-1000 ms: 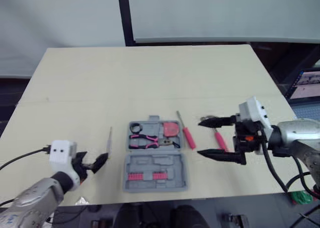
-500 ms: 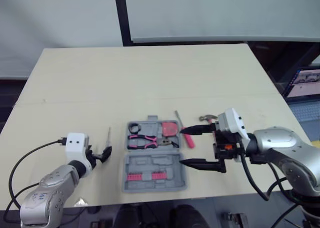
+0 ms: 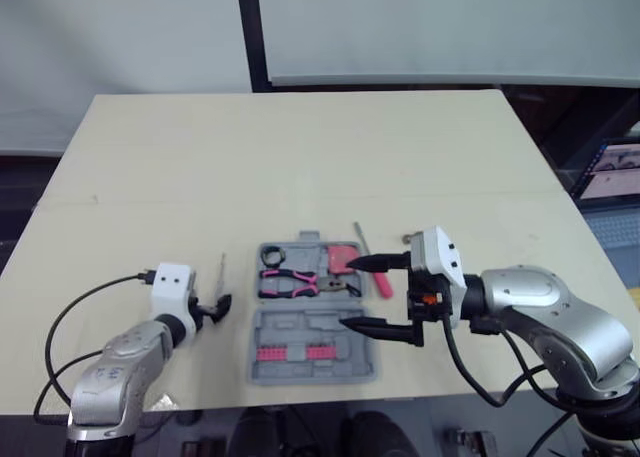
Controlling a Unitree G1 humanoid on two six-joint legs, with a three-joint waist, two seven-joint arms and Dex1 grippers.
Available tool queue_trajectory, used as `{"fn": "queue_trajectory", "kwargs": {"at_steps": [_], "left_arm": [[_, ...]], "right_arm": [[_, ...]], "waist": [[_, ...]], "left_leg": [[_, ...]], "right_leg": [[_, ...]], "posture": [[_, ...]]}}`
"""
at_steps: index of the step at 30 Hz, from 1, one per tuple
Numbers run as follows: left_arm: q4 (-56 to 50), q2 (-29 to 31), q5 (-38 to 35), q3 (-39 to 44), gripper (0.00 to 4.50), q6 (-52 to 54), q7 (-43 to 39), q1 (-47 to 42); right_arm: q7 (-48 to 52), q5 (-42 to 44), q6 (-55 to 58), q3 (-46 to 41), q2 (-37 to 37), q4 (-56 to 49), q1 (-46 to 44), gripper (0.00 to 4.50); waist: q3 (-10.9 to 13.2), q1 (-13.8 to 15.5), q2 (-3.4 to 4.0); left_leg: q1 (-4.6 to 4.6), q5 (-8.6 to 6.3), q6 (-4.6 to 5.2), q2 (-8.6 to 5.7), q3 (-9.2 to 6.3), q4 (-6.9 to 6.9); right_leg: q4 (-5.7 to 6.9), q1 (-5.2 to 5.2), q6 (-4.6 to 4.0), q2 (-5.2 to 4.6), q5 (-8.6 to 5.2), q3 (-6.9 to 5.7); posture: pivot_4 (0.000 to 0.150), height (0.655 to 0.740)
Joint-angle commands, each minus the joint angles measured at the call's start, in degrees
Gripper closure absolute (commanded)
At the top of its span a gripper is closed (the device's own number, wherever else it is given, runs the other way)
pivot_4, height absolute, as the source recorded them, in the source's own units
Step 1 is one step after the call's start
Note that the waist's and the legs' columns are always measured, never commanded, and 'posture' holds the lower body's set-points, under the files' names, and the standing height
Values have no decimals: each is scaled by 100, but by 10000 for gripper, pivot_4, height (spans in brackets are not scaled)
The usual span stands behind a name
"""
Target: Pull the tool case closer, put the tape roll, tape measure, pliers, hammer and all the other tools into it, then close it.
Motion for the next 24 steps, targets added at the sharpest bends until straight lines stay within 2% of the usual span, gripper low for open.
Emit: {"fn": "queue_trajectory", "kwargs": {"at_steps": [1,12,15,24], "left_arm": [[175,-32,202,-150,5129,-162,5,-85],[257,-339,531,-362,5129,-144,153,-252],[259,-382,576,-397,13669,-47,183,-262],[341,-419,758,-468,13669,-85,178,-304]], "right_arm": [[-81,70,-65,-140,20,-193,35,0],[-116,46,-108,-142,12,-169,93,0],[-118,30,-127,-129,27,-144,93,0],[-94,44,-144,-166,9,-102,95,0]], "waist": [[-1,11,1],[-2,42,4],[-3,38,4],[-3,43,5]], "left_leg": [[1,0,0,0,0,0],[2,4,5,-2,-2,3],[2,4,6,-2,-2,3],[3,4,6,-3,-3,3]], "right_leg": [[0,1,0,0,0,0],[8,3,2,-3,1,-2],[8,3,2,-2,1,-2],[9,2,2,-3,1,-3]], "posture": [[1500,7400],[1500,7400],[1500,7400],[1500,7400]]}}
